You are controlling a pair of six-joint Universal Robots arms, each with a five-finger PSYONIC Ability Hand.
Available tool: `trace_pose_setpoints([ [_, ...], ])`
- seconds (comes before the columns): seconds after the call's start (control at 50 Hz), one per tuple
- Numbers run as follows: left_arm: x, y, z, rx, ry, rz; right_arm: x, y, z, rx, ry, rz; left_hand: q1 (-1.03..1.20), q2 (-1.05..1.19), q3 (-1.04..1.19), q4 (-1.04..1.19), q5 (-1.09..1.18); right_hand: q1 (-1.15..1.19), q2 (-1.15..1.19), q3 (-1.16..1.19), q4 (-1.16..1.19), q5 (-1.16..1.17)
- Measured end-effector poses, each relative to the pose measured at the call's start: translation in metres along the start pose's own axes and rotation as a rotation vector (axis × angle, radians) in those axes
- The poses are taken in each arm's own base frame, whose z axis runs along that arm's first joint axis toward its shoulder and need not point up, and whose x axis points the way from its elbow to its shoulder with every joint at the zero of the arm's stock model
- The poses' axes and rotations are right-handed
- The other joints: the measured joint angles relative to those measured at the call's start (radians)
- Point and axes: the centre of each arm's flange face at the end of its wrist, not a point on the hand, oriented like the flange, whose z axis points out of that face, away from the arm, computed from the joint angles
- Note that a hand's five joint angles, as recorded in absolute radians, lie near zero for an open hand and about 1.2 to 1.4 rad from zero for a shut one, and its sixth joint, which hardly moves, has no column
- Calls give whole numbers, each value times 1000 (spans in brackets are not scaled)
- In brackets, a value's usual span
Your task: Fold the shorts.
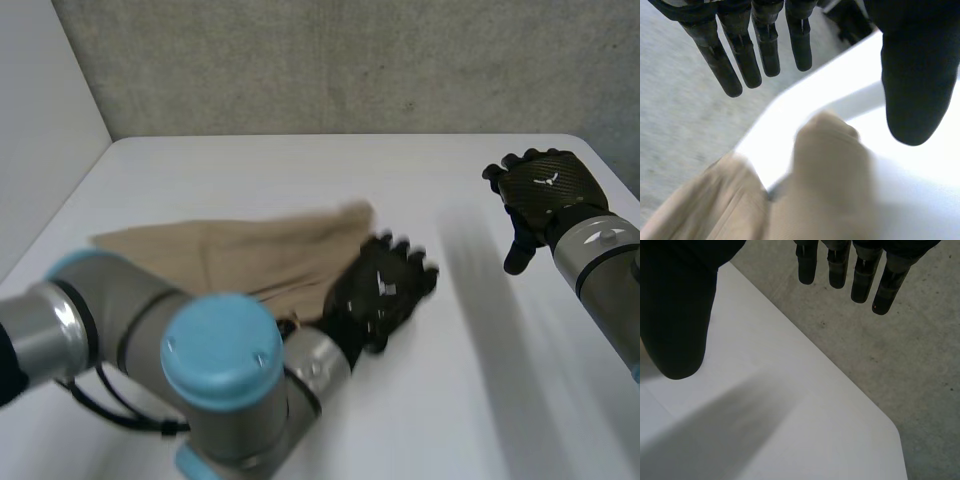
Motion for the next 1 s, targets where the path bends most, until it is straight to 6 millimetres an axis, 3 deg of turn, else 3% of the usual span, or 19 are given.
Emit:
trace_pose_setpoints([
  [0.02,18,11,-12,-45,50,-5,1,0,1,2,-5,-1,-1,-22,-20,-23,-28,0,0,0,0,0],
  [0.1,16,-3,-24,-24,45,-6,-2,2,1,8,-39,-7,-1,-34,-30,-34,-43,0,0,0,0,0],
  [0.2,-22,-31,-34,36,-60,-2,-13,4,-2,24,-117,-33,-1,-44,-40,-43,-48,0,0,0,0,0],
  [0.3,-52,-37,-45,33,-148,-4,-24,8,-7,40,-196,-87,-1,-44,-39,-43,-48,3,0,0,0,0],
  [0.34,-68,-33,-56,-4,-203,-20,-31,11,-10,53,-243,-133,-1,-44,-40,-43,-48,4,0,3,0,0],
  [0.44,-81,-17,-70,-102,-264,-85,-38,14,-10,68,-288,-186,-1,-44,-39,-43,-47,4,2,3,0,0],
  [0.6,-87,24,-90,-330,-333,-339,-50,34,19,28,-343,-220,-1,-44,-39,-42,-46,135,124,142,91,85],
  [0.7,-85,43,-86,-401,-337,-408,-56,45,41,11,-358,-221,-1,-43,-39,-41,-45,183,170,198,150,136],
  [0.78,-89,60,-73,-430,-349,-424,-63,53,58,12,-384,-217,-1,-43,-39,-41,-45,209,203,227,180,164],
  [1.0,-101,86,-35,-413,-376,-410,-78,66,75,37,-472,-196,-1,-43,-39,-41,-45,277,287,307,259,238],
])
